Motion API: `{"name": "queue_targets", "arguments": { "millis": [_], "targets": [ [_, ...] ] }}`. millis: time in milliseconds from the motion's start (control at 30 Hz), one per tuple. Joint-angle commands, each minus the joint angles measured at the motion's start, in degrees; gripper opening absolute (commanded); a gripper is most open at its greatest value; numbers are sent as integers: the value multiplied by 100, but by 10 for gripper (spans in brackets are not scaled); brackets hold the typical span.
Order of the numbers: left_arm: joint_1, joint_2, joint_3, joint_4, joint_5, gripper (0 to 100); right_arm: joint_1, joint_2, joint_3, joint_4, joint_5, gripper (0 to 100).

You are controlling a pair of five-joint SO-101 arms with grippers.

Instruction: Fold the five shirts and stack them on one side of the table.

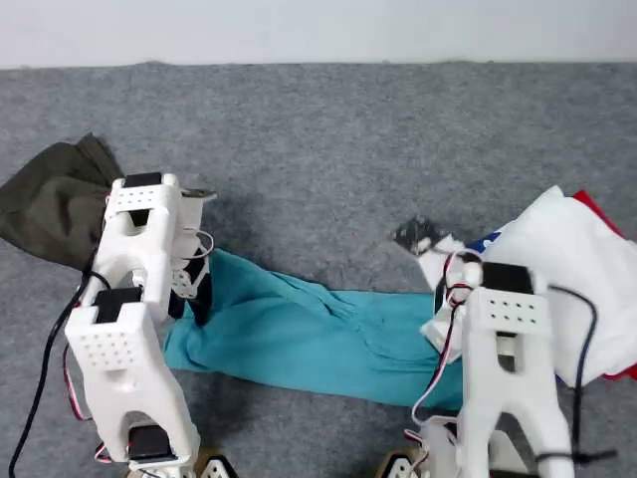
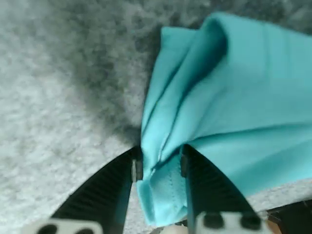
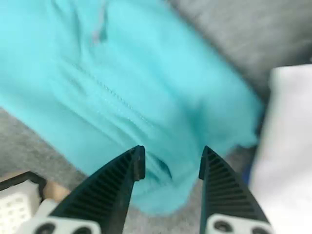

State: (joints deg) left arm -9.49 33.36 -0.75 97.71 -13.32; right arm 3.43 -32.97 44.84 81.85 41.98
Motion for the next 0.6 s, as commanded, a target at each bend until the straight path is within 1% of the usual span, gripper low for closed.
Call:
{"name": "queue_targets", "arguments": {
  "millis": [0,67,133,233,367,467,567],
  "targets": [
    [18,264,-154,-26,53,81,-57,-303,-1275,945,-554,198],
    [123,492,-154,-26,53,19,-57,-303,-1881,1270,-862,198],
    [246,598,-180,-26,53,15,-57,-356,-2303,1473,-1046,198],
    [413,448,-189,-18,62,13,-57,-365,-2505,1525,-1178,198],
    [818,-360,-189,220,62,13,-66,-365,-2497,1525,-1486,198],
    [1310,-1196,-154,273,35,13,-66,-365,-2497,1481,-1653,198],
    [1837,-1820,-75,281,-26,13,-22,-374,-2541,1464,-1978,198]
  ]
}}
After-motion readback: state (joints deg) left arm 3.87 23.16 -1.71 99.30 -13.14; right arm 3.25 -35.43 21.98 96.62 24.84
